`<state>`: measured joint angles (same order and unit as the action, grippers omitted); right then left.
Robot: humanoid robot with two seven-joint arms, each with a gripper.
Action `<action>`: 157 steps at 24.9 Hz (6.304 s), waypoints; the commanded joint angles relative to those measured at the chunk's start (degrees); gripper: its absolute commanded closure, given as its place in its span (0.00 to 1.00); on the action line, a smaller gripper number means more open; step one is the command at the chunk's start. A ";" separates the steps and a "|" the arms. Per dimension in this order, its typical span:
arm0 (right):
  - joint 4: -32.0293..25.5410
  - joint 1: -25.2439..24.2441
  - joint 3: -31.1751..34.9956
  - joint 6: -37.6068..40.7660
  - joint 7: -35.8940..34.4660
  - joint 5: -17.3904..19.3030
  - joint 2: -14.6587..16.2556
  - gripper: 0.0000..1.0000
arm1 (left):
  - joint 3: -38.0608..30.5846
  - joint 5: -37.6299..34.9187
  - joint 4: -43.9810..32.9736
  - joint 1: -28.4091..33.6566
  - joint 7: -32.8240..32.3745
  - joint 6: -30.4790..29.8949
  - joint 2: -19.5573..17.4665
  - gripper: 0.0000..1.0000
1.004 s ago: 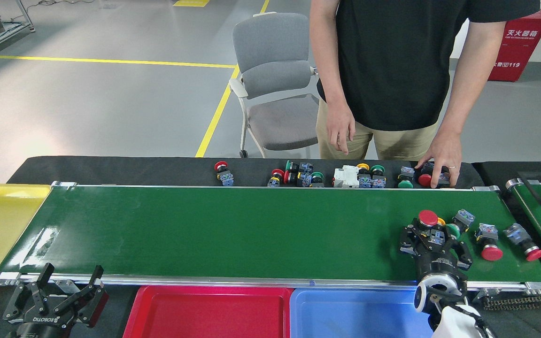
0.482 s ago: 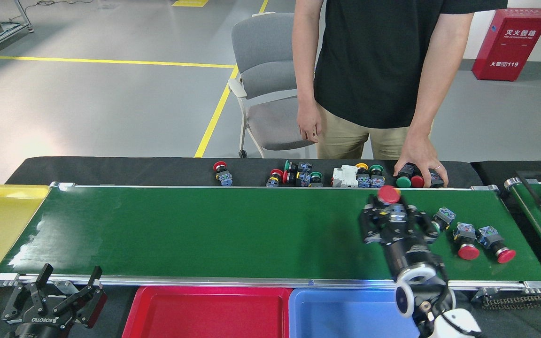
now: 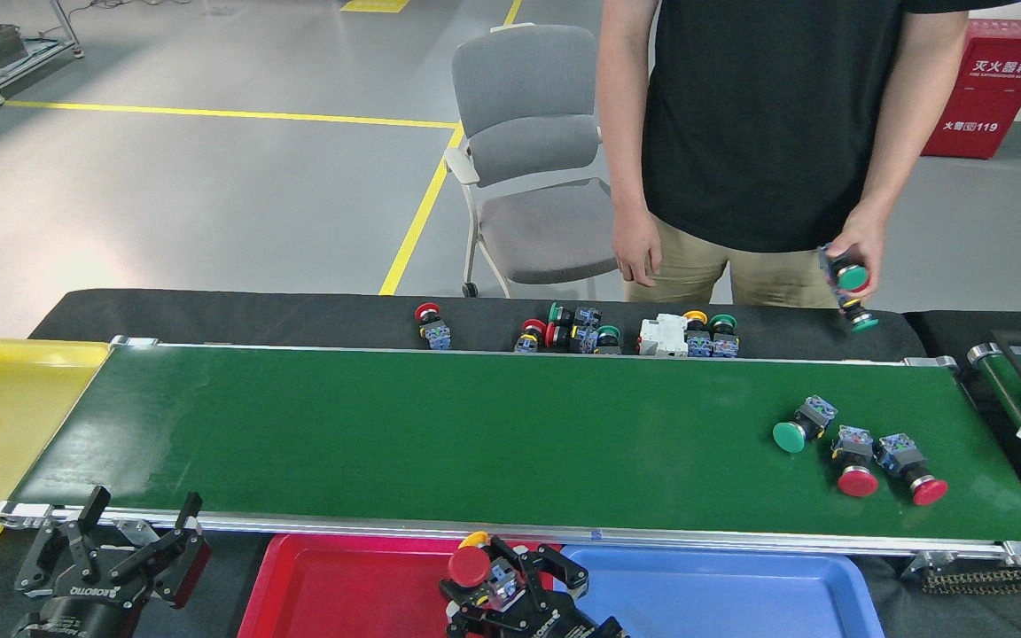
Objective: Pick switch part from conveyor to tray
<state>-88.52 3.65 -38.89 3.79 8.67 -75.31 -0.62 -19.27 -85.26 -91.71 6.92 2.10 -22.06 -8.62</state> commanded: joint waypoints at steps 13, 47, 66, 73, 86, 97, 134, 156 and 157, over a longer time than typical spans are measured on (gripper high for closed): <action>-10.62 0.65 20.43 -20.14 -5.76 -0.63 -1.85 0.00 | -0.68 0.27 -0.48 -0.59 0.10 -2.73 -0.78 0.00; 6.87 2.15 23.95 -23.48 -7.79 -2.30 -2.64 0.01 | -3.32 -0.17 -0.57 1.25 0.01 -2.73 -0.43 0.00; 10.39 9.71 20.69 -22.07 -1.63 -1.86 -1.41 0.93 | -1.47 -0.26 0.22 0.11 -0.07 -2.82 -0.69 0.00; -8.77 -2.33 18.94 0.86 0.30 -1.68 -1.93 0.91 | -1.56 -0.17 0.22 0.11 -0.07 -2.82 -0.78 0.00; -8.95 -6.47 4.26 9.57 0.65 -1.95 -1.93 0.01 | 2.39 -0.08 0.39 -2.08 -0.25 -3.87 -0.96 0.00; -9.92 1.00 21.57 -10.99 0.04 -2.03 -2.81 0.01 | 24.01 -0.26 10.32 -17.46 -0.78 -8.18 -0.69 0.00; 10.12 3.55 26.49 -18.56 -6.38 -6.16 -3.08 0.19 | 26.83 0.27 33.00 -30.83 -4.29 -3.87 6.16 0.97; -12.20 -10.60 26.49 3.94 -6.73 -1.24 0.97 0.88 | 10.92 -0.08 -5.32 -0.68 -4.82 -13.80 3.61 0.00; -12.90 -12.00 26.49 9.13 -6.73 -1.24 0.70 0.88 | 7.67 0.01 -4.53 -0.68 -4.82 -10.02 4.41 0.00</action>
<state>-99.61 -8.05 -12.42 5.21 2.60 -76.72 0.13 -8.96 -85.41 -96.11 6.49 -3.41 -37.96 -4.57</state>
